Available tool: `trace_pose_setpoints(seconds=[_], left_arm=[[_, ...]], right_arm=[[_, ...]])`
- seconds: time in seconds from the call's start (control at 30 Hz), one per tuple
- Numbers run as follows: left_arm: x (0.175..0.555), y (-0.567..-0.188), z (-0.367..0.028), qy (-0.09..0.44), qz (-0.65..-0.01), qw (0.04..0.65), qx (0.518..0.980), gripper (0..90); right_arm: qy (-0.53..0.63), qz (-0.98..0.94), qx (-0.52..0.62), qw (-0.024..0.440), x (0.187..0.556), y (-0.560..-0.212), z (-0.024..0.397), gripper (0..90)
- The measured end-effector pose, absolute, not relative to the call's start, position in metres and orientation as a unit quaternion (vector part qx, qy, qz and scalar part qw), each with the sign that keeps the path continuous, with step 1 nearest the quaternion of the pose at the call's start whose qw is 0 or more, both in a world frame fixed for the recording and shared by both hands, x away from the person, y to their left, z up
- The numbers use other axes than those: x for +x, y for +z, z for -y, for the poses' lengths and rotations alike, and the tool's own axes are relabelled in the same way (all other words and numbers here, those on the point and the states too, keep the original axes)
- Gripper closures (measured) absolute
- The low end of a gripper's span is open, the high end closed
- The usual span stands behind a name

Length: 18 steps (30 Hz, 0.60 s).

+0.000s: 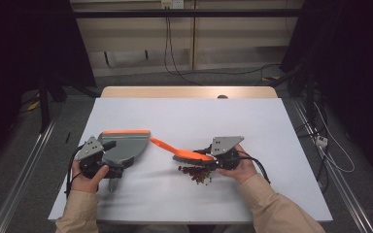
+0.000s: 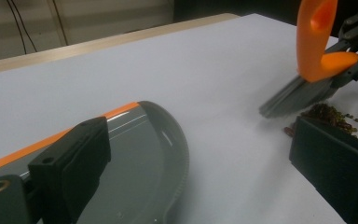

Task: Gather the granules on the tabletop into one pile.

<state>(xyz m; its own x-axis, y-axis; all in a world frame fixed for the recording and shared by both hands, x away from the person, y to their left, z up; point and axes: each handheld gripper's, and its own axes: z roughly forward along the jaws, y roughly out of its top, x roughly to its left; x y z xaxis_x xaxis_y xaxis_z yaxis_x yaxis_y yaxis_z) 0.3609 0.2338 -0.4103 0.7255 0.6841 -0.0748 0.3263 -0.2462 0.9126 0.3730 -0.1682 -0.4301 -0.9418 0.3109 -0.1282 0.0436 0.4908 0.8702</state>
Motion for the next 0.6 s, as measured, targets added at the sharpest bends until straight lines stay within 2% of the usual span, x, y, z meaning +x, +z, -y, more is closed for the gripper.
trace_pose_setpoints(seconds=[0.13,0.37,0.6], left_arm=[[0.361,-0.41,-0.234,0.173,-0.325,0.518,0.772,5.4],[0.361,-0.41,-0.234,0.174,-0.328,0.52,0.77,5.4],[0.361,-0.409,-0.237,0.173,-0.331,0.523,0.766,5.4]], right_arm=[[0.499,-0.845,0.122,0.146,0.374,-0.423,0.169,70.9],[0.511,-0.83,0.183,0.126,0.369,-0.409,0.152,71.0],[0.49,-0.848,0.169,0.106,0.375,-0.412,0.128,71.0]])
